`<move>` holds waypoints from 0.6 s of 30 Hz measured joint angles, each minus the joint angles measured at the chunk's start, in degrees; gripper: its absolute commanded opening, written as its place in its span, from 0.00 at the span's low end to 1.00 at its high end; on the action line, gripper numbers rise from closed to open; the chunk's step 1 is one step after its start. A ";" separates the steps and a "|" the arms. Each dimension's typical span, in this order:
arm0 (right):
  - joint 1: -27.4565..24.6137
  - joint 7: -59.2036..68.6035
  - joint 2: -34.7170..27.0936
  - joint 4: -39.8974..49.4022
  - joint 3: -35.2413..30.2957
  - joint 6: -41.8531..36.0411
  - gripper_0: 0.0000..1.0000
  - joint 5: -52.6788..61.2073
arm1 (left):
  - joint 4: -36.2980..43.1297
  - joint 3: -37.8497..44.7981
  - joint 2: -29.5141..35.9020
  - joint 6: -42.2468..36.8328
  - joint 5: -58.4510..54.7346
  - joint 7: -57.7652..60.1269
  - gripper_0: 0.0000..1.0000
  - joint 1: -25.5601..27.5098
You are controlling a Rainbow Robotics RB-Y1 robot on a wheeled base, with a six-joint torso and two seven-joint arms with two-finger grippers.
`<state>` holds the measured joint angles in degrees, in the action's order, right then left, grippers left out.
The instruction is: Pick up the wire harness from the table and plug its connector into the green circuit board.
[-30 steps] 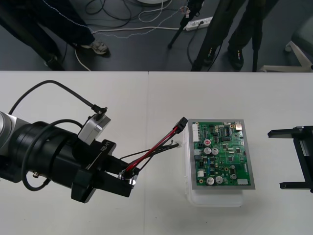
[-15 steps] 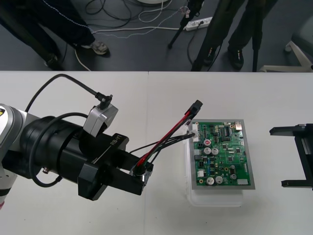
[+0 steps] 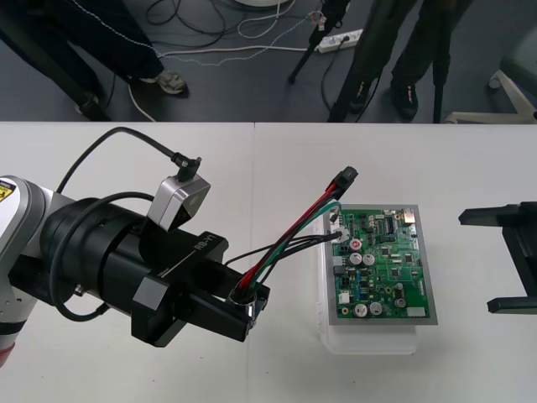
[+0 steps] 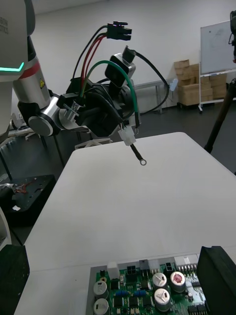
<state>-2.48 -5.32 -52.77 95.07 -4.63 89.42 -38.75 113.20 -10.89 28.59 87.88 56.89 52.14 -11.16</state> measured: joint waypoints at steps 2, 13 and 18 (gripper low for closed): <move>0.04 0.00 -0.20 1.24 0.00 0.00 1.00 0.04 | 0.00 0.00 -0.30 0.00 -0.26 0.41 0.00 0.00; 1.82 1.63 -0.86 4.61 2.93 -0.01 1.00 4.09 | 0.00 -0.42 -1.09 0.01 -1.05 2.07 0.00 -0.01; 3.82 8.74 -1.32 4.61 5.49 -1.40 1.00 6.12 | 0.00 -0.63 -1.10 0.02 -1.22 2.27 0.00 -0.01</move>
<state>1.34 3.42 -54.09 99.68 0.86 88.02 -32.63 113.20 -11.52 27.49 87.89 55.67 54.41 -11.17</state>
